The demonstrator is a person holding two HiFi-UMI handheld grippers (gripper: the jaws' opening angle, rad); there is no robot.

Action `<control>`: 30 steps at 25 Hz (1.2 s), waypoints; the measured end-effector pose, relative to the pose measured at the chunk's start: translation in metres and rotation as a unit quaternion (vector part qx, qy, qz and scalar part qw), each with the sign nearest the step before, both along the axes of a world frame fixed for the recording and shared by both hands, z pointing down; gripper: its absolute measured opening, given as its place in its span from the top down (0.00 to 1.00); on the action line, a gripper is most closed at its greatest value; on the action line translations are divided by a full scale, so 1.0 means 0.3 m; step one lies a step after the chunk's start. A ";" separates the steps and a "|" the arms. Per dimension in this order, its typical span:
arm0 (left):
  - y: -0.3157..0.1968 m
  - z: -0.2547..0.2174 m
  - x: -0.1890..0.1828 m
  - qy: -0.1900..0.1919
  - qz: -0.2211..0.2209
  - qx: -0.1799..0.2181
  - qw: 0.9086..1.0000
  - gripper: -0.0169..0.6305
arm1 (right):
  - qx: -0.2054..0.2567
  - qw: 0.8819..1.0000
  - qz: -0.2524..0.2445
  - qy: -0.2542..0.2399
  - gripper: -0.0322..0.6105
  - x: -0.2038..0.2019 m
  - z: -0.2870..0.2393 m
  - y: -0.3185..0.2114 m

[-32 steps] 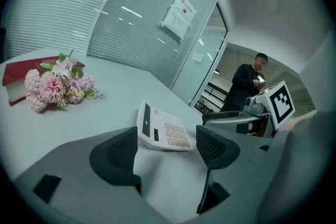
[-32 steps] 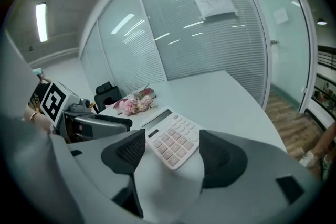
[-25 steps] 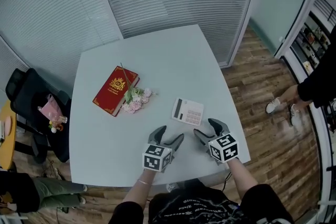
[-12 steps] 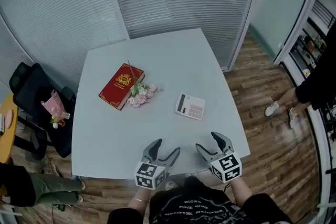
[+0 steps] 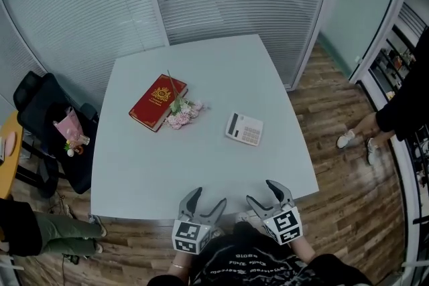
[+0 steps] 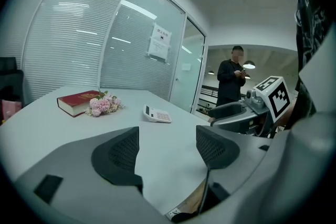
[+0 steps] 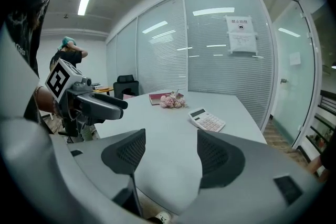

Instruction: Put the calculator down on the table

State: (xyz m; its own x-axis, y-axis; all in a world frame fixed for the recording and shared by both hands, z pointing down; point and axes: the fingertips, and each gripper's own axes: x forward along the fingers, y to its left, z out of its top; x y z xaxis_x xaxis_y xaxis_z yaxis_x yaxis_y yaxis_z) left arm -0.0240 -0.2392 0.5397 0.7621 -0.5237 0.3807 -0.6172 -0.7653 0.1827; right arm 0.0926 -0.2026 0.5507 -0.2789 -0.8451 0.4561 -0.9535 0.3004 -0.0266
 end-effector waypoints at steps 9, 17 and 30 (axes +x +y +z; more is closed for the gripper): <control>0.029 -0.035 0.019 0.023 -0.002 0.015 1.000 0.69 | 0.023 1.000 0.006 0.002 0.76 -0.003 -0.042 0.010; 0.044 -0.020 0.026 0.043 0.005 -0.002 0.999 0.94 | 0.031 1.000 0.004 0.000 0.94 -0.004 -0.052 0.005; 0.042 -0.018 0.039 0.034 0.008 -0.005 0.999 0.94 | 0.030 0.999 -0.023 0.024 0.94 -0.023 -0.035 -0.007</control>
State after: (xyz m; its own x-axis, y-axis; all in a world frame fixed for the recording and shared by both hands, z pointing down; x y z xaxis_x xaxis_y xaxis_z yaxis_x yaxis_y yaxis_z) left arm -0.0125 -0.2267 0.5342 0.7945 -0.5079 0.3329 -0.5909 -0.7731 0.2306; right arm 0.0856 -0.2047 0.5401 -0.2969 -0.8584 0.4183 -0.9383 0.3436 0.0391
